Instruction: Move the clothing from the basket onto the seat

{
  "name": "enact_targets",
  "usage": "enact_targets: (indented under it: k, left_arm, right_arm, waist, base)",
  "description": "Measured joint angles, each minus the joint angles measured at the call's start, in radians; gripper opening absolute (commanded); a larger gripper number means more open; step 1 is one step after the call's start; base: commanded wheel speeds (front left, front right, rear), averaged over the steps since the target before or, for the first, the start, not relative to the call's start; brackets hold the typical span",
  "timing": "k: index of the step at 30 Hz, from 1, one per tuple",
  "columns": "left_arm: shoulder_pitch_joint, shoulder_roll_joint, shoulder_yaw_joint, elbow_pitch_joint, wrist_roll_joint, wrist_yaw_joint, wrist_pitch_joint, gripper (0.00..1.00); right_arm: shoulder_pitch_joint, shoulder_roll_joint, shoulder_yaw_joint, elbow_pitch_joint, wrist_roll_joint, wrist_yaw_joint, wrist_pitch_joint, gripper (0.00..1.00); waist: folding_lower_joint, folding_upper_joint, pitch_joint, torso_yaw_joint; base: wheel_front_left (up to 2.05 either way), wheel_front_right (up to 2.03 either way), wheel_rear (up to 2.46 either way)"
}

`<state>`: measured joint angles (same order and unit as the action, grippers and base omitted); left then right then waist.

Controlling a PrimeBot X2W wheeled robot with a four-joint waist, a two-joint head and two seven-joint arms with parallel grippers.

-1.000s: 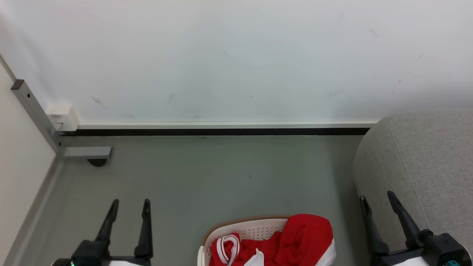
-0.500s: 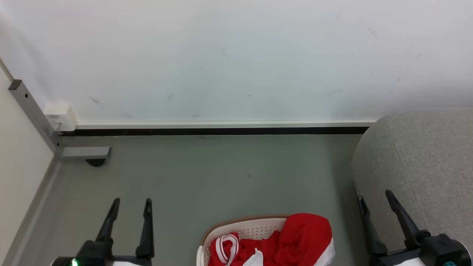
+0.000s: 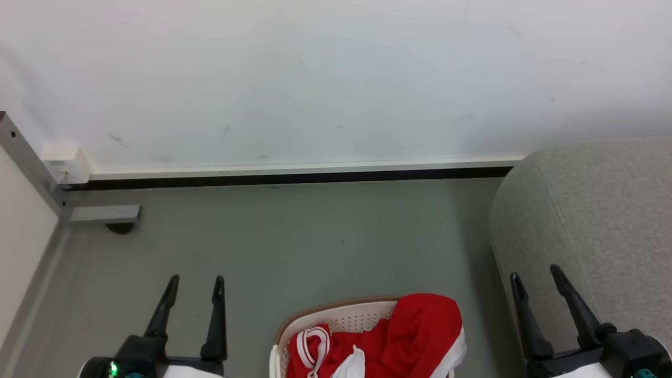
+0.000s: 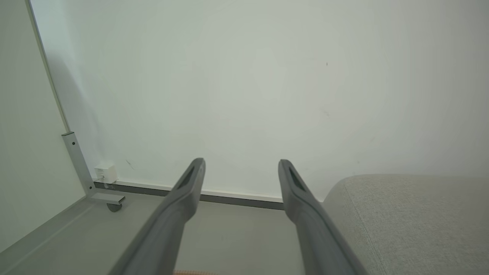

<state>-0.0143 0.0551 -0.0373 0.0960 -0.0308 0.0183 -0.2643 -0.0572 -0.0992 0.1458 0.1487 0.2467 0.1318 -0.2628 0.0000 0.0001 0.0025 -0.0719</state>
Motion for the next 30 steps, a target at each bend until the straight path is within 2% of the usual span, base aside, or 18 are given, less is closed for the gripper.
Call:
enact_targets:
  k: [9,15,27,30]
  left_arm:
    - [-0.068,-0.005,-0.035,0.007,-0.021,-0.002,0.0,1.0]
    - [-0.141,-0.004,-0.064,0.055,-0.003,-0.031,0.0,1.0]
    - [-0.375,0.075,-0.196,0.4,0.114,-0.099,0.002,1.0]
    - [-0.43,0.099,-0.225,0.506,0.137,-0.117,0.041,1.0]
  right_arm:
    - [-0.049,-0.016,-0.024,-0.039,0.0,0.0,-0.002,1.0]
    - [-0.104,-0.009,-0.053,-0.067,-0.001,0.0,-0.002,1.0]
    - [-0.197,0.029,-0.103,-0.109,0.001,0.0,-0.002,1.0]
    - [-0.219,0.037,-0.104,-0.115,0.007,0.0,-0.002,1.0]
  waist:
    - [0.0,-0.0001,0.086,-0.043]
    - [0.0001,0.0,0.187,-0.085]
    - [0.0002,0.0,0.392,-0.205]
    - [0.0003,0.0,0.436,-0.241]
  base:
    - [0.0,0.0,0.0]
    - [0.0,0.0,0.0]
    - [0.0,0.0,0.0]
    - [0.0,0.0,0.0]
